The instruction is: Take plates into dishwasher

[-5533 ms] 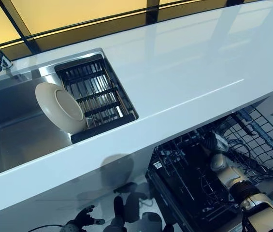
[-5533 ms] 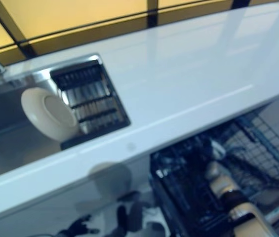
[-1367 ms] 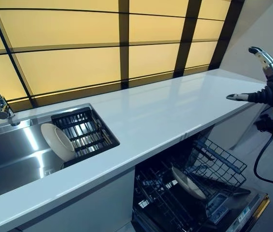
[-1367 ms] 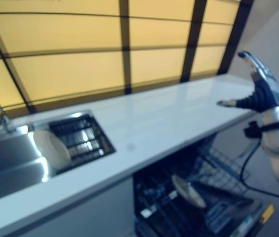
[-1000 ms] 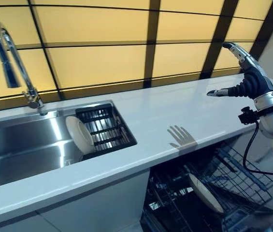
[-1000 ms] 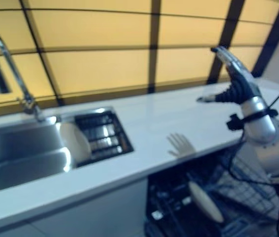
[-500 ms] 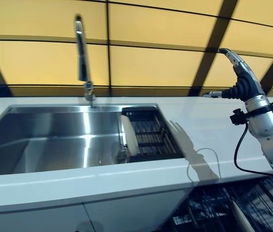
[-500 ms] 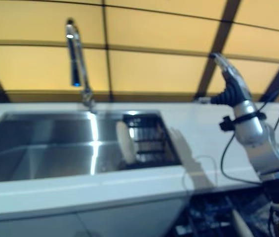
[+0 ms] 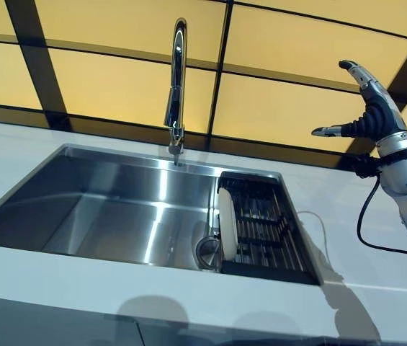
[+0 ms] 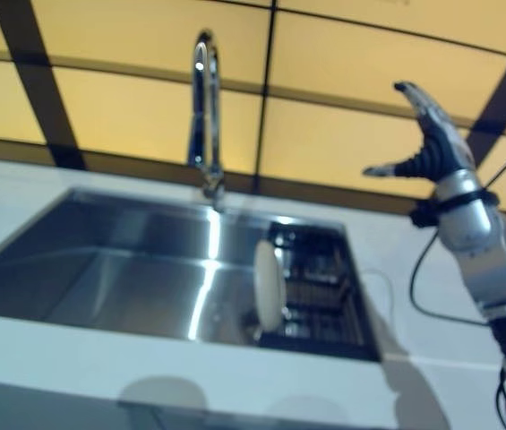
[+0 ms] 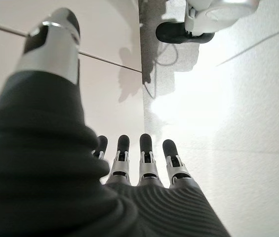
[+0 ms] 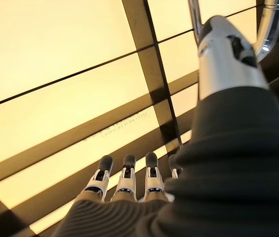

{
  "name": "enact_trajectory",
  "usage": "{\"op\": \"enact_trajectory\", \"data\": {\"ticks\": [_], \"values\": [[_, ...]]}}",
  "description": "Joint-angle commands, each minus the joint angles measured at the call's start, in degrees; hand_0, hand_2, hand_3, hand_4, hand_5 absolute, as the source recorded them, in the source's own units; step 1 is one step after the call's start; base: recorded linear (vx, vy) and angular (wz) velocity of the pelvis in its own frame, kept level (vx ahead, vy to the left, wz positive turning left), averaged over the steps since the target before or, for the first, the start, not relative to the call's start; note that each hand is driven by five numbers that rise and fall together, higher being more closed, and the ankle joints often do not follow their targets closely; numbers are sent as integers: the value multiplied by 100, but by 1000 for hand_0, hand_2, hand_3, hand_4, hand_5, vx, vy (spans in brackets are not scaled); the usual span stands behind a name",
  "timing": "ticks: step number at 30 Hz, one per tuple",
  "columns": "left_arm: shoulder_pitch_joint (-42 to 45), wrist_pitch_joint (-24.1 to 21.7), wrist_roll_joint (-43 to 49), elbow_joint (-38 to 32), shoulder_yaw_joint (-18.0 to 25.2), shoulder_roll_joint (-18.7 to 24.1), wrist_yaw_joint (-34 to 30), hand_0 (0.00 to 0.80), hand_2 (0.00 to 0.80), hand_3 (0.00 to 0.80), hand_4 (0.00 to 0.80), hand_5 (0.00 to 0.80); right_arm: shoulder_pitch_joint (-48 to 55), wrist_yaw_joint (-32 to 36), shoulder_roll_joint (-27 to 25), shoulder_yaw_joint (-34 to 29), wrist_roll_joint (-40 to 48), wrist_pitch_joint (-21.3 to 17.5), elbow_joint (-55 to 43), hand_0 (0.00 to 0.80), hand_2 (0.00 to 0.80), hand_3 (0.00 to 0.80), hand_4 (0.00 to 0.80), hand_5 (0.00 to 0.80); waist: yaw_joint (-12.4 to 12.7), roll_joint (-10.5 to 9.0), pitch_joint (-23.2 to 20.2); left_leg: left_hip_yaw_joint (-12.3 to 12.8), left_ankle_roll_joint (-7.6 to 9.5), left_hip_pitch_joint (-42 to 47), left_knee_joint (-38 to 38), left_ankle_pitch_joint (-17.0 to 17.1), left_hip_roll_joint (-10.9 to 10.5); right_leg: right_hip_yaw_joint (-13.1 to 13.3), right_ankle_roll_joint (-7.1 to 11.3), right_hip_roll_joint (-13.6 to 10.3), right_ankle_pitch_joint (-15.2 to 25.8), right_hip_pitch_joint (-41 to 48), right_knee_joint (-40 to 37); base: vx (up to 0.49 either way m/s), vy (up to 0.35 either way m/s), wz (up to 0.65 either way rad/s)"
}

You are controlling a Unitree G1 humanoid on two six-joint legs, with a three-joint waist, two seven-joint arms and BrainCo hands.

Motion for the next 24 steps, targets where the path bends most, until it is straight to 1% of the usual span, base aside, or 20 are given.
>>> {"op": "enact_trajectory", "data": {"ticks": [1, 4, 5, 6, 9, 10, 12, 13, 14, 15, 17, 18, 19, 20, 21, 24], "values": [[57, -133, 145, -65, 58, 106, -63, 0, 0, 0, 0, 0, -793, 252, -349, 264, -250, -385, 241, 0, 0, 0, 0, 0, 316, 21, -222, 679, -358, 108, -17, -502, 338, 20, 232, 110, 193, -582, 501, 51, -94, 33], [83, -157, 139, -107, 54, 75, -82, 0, 0, 0, 0, 0, -1022, 477, -521, 558, -439, -552, 310, 0, 0, 0, 0, 0, 407, -16, -297, 782, -423, 88, 1, -522, 406, -78, 180, 118, 73, -355, 352, 52, -95, 5], [101, -182, 117, -131, 26, 65, -69, 0, 0, 0, 0, 0, -1132, 532, -599, 698, -694, -676, 350, 0, 0, 0, 0, 0, 448, -29, -318, 819, -447, 81, 21, -528, 434, -124, 164, 117, 36, -279, 312, 49, -77, 0], [119, -185, 89, -181, 3, 51, -45, 0, 0, 0, 0, 0, -1293, 594, -717, 894, -923, -888, 407, 0, 0, 0, 0, 0, 481, -40, -330, 856, -473, 78, 43, -536, 464, -167, 146, 125, -3, -219, 280, 46, -79, -2], [154, -185, 47, -279, -15, 62, -7, 0, 0, 0, 0, 0, -1612, 658, -960, 1254, -1193, -1122, 406, 0, 0, 0, 0, 0, 542, -58, -350, 891, -506, 53, 60, -515, 503, -233, 116, 146, -50, -139, 240, 47, -68, -8], [175, -185, 49, -307, -24, 82, -1, 0, 0, 0, 0, 0, -1740, 755, -1059, 1405, -1386, -1329, 381, 0, 0, 0, 0, 0, 574, -54, -365, 901, -527, 88, 46, -559, 547, -261, 107, 185, -118, -64, 210, 67, -59, 3], [198, -174, 58, -356, -27, 108, 9, 0, 0, 0, 0, 0, -2001, 815, -1242, 1713, -1561, -1583, 331, 0, 0, 0, 0, 0, 608, -69, -375, 907, -552, 62, 50, -533, 573, -298, 86, 203, -141, -25, 190, 48, -57, 5], [220, -153, 55, -403, -45, 131, 13, 0, 0, 0, 0, 0, -2170, 798, -1357, 1910, -1803, -1813, 334, 0, 0, 0, 0, 0, 641, -81, -371, 907, -569, 53, 57, -516, 588, -317, 71, 219, -160, 17, 179, 23, -37, 9], [226, -147, 52, -414, -46, 129, 15, 0, 0, 0, 0, 0, -2243, 797, -1379, 1987, -1893, -1877, 350, 0, 0, 0, 0, 0, 643, -78, -371, 906, -572, 51, 58, -512, 590, -323, 68, 222, -164, 26, 175, 33, -47, 7], [273, -150, 7, -457, -75, 156, 40, 0, 0, 0, 0, 0, -2559, 753, -1518, 2363, -2289, -2331, 379, 0, 0, 0, 0, 0, 678, -98, -386, 915, -605, 20, 62, -480, 615, -367, 56, 235, -188, 78, 145, 25, -37, 5], [305, -158, -14, -484, -69, 178, 34, 0, 0, 0, 0, 0, -2795, 729, -1630, 2644, -2543, -2623, 338, 0, 0, 0, 0, 0, 704, -112, -396, 913, -619, 3, 63, -463, 628, -391, 49, 248, -198, 108, 117, 33, -36, 5], [326, -125, -26, -530, -88, 193, 37, 0, 0, 0, 0, 0, -3050, 678, -1692, 2936, -2760, -2807, 312, 0, 0, 0, 0, 0, 735, -131, -401, 922, -636, -14, 72, -445, 647, -409, 36, 257, -218, 142, 104, 31, -23, 8], [337, -126, -30, -536, -91, 190, 40, 0, 0, 0, 0, 0, -3122, 660, -1697, 3013, -2791, -2836, 317, 0, 0, 0, 0, 0, 739, -131, -402, 922, -639, -20, 74, -439, 651, -409, 33, 259, -222, 147, 101, 29, -21, 8], [363, -132, -48, -540, -103, 195, 50, 0, 0, 0, 0, 0, -3269, 602, -1719, 3172, -2944, -2991, 309, 0, 0, 0, 0, 0, 755, -143, -410, 924, -648, -39, 79, -424, 662, -412, 25, 265, -234, 159, 94, 29, -24, 6], [395, -143, -73, -527, -125, 216, 55, 0, 0, 0, 0, 0, -3497, 495, -1757, 3423, -3219, -3235, 314, 0, 0, 0, 0, 0, 790, -170, -419, 929, -670, -63, 83, -406, 686, -435, 15, 279, -257, 185, 81, 35, -28, 7], [435, -143, -67, -523, -141, 229, 49, 0, 0, 0, 0, 0, -3853, 445, -1744, 3820, -3393, -3483, 313, 0, 0, 0, 0, 0, 837, -205, -424, 937, -695, -100, 103, -385, 715, -467, -4, 291, -294, 218, 69, 26, -19, 5]]}}
